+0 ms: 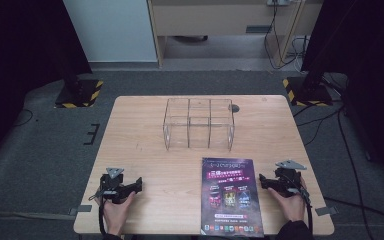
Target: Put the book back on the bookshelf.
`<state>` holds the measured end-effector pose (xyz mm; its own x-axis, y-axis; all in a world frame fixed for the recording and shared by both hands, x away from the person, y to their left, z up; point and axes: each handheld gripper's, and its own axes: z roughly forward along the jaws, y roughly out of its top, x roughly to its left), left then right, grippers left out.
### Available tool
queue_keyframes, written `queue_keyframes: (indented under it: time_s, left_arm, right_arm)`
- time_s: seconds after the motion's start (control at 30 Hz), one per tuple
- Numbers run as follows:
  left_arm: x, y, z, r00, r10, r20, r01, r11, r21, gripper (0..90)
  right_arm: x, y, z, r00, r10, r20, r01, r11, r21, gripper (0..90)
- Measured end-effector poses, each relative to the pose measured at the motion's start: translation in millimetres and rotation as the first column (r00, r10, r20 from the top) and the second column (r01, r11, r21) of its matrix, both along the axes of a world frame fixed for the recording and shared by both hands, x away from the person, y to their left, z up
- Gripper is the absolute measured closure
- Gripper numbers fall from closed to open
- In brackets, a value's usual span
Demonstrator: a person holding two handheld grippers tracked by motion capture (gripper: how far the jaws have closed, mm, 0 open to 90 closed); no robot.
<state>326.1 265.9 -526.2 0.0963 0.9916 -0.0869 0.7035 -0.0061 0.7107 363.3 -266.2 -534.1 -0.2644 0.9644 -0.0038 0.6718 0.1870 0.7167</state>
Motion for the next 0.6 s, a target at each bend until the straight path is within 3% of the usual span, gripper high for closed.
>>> queue_keyframes:
  time_s: [0.13, 0.23, 0.5, 0.6]
  left_arm:
    - [-5.8, -6.0, 9.0, 0.9992, -0.017, 0.037, 0.017, 0.9997, -0.019, 11.6]
    - [-9.7, -11.1, 14.2, 0.9976, -0.031, 0.062, 0.033, 0.9988, -0.036, 13.2]
    - [-14.4, -28.3, 23.2, 0.9908, -0.077, 0.112, 0.082, 0.9957, -0.044, 15.1]
    - [-18.0, -40.2, 26.6, 0.9842, -0.099, 0.147, 0.107, 0.9931, -0.047, 15.2]
  right_arm:
    - [-6.1, -2.4, 9.4, 0.9994, -0.005, 0.033, 0.004, 0.999, 0.032, 9.1]
    - [-8.5, -4.4, 13.7, 0.9995, -0.009, 0.032, 0.007, 0.997, 0.077, 9.1]
    - [-9.7, -0.3, 21.0, 0.9986, 0.022, 0.048, -0.027, 0.995, 0.094, 9.3]
    - [-10.2, 4.2, 24.2, 0.998, 0.039, 0.05, -0.044, 0.994, 0.101, 8.2]
